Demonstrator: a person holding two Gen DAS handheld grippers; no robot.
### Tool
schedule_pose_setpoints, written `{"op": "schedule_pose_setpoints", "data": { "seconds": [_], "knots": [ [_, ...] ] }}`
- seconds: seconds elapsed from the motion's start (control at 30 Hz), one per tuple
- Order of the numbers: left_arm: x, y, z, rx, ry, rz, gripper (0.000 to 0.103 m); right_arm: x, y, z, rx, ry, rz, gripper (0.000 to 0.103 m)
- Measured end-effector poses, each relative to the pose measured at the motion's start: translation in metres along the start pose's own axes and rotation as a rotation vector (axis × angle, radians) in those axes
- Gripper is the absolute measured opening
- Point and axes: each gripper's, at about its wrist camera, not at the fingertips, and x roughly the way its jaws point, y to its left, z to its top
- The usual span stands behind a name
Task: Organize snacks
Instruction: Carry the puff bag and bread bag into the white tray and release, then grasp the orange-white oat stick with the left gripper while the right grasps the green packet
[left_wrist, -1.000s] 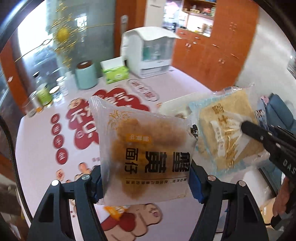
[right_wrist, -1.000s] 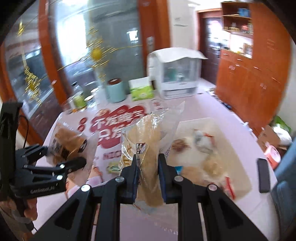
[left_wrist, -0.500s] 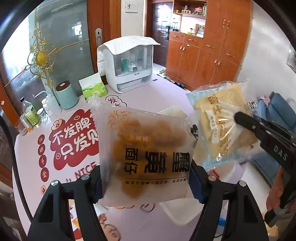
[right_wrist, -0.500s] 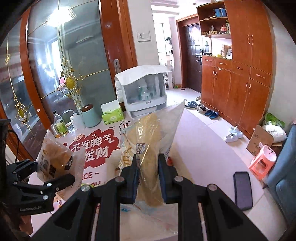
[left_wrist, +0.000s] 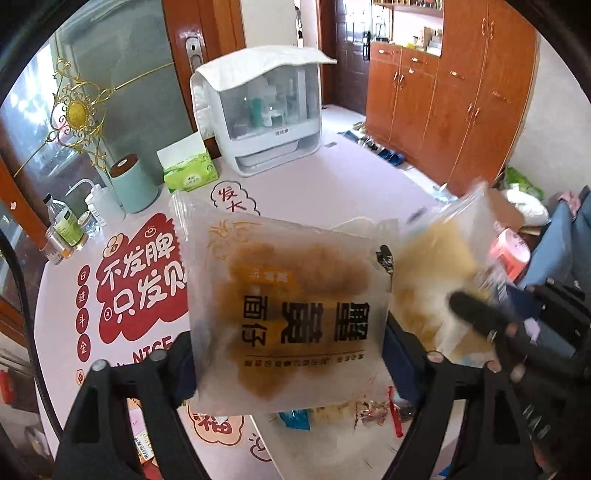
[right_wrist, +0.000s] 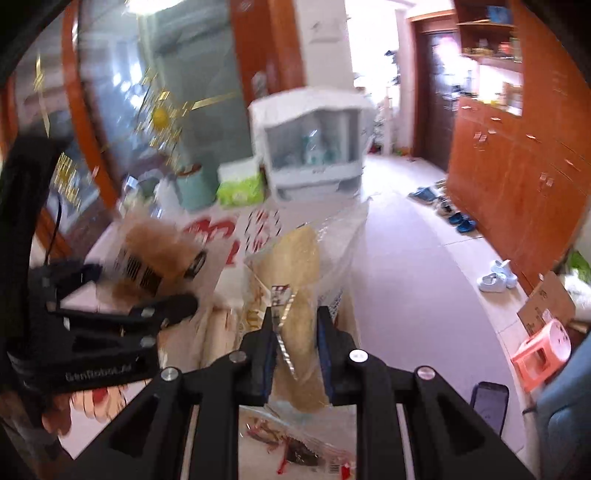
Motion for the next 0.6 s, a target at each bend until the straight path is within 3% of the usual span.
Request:
{"op": "schedule_pose_setpoints", "data": {
  "seconds": [0.1, 0.27, 0.6],
  "knots": [
    [0.009, 0.000, -0.004, -0.007, 0.035, 0.010, 0.090, 0.015, 0.005, -0.008, -0.064, 0.073, 0.016, 0.024],
    [0.007, 0.006, -0.013, -0.028, 0.032, 0.043, 0.094, 0.016, 0.008, -0.014, -0.121, 0.061, -0.014, 0.051],
    [-0.007, 0.017, -0.039, -0.063, 0.052, 0.061, 0.098, 0.015, -0.008, -0.012, -0.039, 0.070, 0.042, 0.054]
  ]
}}
